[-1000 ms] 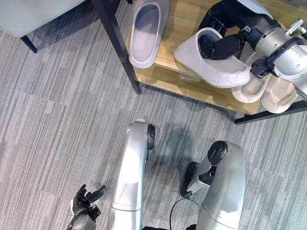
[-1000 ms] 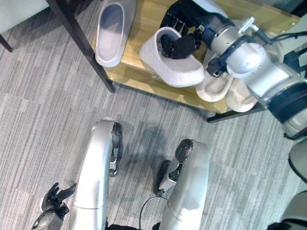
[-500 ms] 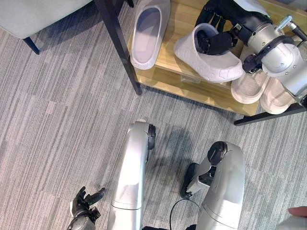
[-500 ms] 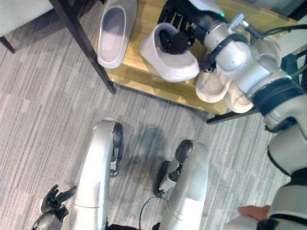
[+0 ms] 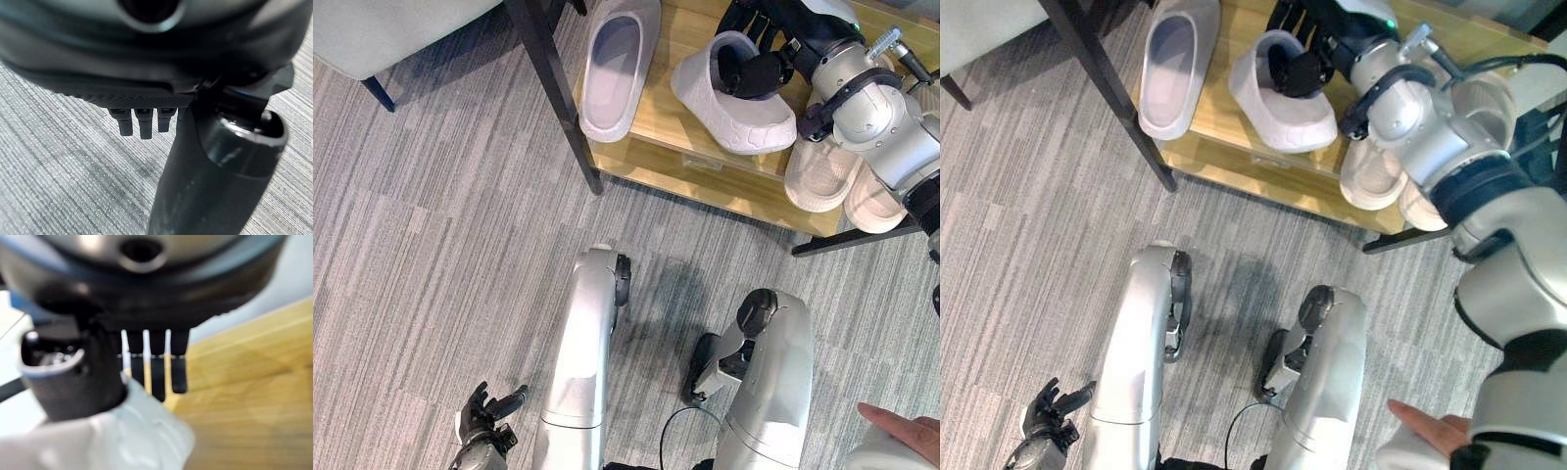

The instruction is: Arrange the slippers neatly on the shoe rack.

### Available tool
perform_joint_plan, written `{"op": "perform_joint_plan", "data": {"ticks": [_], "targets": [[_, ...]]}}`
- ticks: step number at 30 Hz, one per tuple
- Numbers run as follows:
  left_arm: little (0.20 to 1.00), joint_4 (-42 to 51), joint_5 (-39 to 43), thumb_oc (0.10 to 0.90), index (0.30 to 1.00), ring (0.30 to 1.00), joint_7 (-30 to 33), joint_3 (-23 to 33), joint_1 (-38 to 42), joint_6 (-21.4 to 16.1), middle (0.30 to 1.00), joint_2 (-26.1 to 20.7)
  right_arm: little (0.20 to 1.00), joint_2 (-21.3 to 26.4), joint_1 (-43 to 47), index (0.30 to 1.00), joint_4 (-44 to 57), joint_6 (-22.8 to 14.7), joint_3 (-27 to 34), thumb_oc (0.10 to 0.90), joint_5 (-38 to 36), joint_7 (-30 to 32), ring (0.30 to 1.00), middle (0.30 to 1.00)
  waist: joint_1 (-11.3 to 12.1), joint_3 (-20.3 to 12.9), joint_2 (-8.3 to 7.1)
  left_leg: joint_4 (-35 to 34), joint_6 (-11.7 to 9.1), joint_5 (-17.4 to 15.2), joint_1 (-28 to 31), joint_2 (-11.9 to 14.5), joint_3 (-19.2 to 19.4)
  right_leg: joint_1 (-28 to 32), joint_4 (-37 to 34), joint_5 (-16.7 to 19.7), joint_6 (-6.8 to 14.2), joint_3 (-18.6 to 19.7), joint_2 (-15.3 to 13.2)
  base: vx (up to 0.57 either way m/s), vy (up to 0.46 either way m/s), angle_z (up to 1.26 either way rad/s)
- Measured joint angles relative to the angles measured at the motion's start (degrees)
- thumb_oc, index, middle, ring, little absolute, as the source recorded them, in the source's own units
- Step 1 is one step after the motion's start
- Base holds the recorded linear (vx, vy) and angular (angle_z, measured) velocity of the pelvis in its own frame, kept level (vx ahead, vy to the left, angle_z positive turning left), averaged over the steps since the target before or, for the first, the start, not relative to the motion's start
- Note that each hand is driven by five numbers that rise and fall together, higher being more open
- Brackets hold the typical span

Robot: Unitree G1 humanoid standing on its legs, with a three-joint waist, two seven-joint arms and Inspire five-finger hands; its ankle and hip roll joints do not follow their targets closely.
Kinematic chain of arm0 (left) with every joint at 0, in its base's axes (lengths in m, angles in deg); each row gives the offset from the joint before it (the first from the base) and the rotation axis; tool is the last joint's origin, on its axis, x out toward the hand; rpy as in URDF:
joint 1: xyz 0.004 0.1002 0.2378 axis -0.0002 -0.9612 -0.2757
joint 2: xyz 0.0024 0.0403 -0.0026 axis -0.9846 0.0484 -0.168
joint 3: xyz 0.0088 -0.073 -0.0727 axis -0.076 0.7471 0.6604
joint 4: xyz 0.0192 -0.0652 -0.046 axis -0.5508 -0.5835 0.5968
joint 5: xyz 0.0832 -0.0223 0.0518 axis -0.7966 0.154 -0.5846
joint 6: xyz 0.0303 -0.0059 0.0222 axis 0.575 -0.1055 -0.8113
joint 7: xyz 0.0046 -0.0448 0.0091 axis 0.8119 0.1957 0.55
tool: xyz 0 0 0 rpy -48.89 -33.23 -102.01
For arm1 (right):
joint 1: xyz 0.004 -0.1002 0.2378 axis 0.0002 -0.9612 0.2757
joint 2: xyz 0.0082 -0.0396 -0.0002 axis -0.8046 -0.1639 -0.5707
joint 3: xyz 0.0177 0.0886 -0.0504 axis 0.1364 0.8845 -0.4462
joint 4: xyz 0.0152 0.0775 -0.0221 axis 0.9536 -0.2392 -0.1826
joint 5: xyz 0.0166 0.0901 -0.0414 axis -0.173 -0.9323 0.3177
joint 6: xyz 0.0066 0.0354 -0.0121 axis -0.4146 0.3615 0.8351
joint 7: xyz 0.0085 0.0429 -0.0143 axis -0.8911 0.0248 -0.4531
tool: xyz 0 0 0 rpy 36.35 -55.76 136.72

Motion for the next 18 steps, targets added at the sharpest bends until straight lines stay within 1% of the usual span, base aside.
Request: {"op": "perform_joint_plan", "data": {"ticks": [12,16,18], "targets": [[0.900,0.0,0.0,0.800,0.900,0.900,-0.1,0.0,0.0,0.0,0.900,0.0,0.900,0.4,-3.1,0.900,1.1,0.0,0.0,0.800,-1.2,-2.4,0.900,0.900,0.0,0.0,0.05,0.0,0.0,0.0,0.0,0.0,0.2,-0.2,0.1,0.0,0.0,0.2,0.0,0.00,0.000,0.00],[0.900,0.0,0.0,0.800,0.900,0.900,-0.8,0.0,0.0,0.0,0.900,0.0,0.900,1.5,-3.2,0.900,4.0,0.0,0.0,0.800,-1.4,-3.4,0.900,0.900,0.0,0.0,0.07,0.0,0.0,0.0,0.0,0.0,0.2,-0.2,0.1,0.0,0.0,0.2,-0.1,0.00,0.000,0.00],[0.900,0.0,0.0,0.800,0.900,0.900,-1.2,-0.1,0.0,0.0,0.900,0.1,0.900,3.1,-3.5,0.900,7.0,-0.2,0.0,0.800,-1.4,-3.3,0.900,0.900,0.0,0.0,0.08,0.0,0.0,0.0,0.0,0.0,0.2,-0.2,0.1,0.0,0.0,0.2,-0.1,0.00,0.000,0.00]]}}
